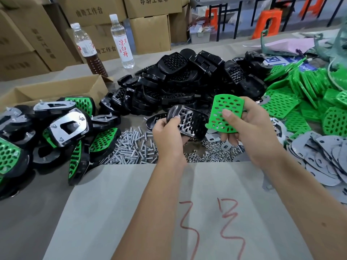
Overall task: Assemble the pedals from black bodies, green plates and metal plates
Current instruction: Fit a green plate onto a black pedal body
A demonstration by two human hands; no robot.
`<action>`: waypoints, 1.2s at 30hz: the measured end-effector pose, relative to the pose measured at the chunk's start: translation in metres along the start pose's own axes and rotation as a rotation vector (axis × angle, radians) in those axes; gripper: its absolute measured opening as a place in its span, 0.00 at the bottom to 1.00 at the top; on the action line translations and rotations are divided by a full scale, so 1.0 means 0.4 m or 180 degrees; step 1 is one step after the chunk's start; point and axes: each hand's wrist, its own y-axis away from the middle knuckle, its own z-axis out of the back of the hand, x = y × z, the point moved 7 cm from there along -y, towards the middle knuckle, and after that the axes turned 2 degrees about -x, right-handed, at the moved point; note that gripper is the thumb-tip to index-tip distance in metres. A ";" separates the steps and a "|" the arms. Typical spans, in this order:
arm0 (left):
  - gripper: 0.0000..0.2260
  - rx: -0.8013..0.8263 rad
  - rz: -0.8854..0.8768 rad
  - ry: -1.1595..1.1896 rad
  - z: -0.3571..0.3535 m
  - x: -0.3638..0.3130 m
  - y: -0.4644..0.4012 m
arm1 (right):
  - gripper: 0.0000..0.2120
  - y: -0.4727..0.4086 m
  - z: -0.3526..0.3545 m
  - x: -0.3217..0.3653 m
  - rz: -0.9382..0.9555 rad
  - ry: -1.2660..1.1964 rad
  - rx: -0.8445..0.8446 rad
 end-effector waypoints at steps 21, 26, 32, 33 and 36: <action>0.21 0.0124 -0.1353 -0.0388 -0.029 -0.069 0.046 | 0.29 -0.007 0.031 -0.033 -0.0426 -0.0470 -0.0646; 0.20 0.0226 -0.0885 0.0335 -0.039 -0.036 0.031 | 0.32 -0.023 0.122 0.026 0.0032 0.1923 -0.1162; 0.19 0.0881 -0.0422 0.0594 -0.101 0.001 0.058 | 0.25 -0.034 0.209 0.047 -0.0291 0.3887 -0.1382; 0.19 0.0990 -0.0358 0.0585 -0.111 0.006 0.063 | 0.27 -0.034 0.225 0.033 -0.0602 0.4041 -0.1274; 0.19 0.1135 -0.0206 0.0442 -0.127 0.017 0.072 | 0.31 -0.034 0.240 0.013 -0.0989 0.3964 -0.1104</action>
